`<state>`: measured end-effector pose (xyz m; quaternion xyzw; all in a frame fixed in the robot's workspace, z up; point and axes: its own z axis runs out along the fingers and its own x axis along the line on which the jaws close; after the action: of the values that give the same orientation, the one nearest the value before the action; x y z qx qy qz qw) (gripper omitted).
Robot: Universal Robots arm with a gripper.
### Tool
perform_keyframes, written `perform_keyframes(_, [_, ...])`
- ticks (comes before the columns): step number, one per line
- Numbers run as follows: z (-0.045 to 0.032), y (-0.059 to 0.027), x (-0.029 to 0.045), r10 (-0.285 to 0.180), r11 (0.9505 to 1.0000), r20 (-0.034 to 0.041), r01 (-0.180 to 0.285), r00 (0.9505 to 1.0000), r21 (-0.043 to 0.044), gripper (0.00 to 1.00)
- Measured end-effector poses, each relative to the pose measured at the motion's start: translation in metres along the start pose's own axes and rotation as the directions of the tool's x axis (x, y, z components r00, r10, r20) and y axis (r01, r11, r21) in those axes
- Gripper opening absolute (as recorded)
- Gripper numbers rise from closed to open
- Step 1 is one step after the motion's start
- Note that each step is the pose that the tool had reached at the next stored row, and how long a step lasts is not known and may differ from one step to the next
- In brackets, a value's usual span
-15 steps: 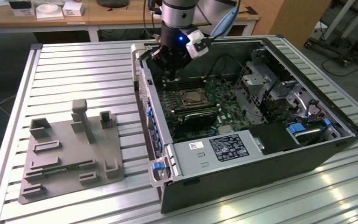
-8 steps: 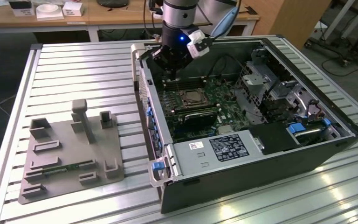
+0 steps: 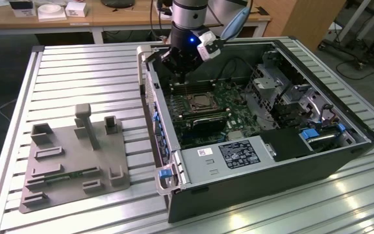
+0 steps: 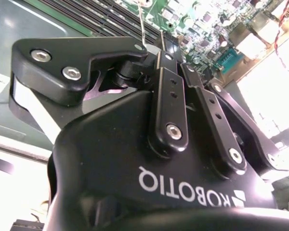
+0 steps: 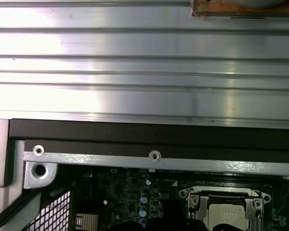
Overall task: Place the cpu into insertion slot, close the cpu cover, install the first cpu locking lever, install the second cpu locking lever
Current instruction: 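Install the first cpu locking lever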
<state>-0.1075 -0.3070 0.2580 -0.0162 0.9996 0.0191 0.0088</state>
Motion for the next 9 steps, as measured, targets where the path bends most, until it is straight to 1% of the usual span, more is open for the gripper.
perform_keyframes(9, [0.0001, -0.0003, -0.0084, 0.0, 1.0, -0.0001, 0.0, 1.0, 0.0002, 0.1])
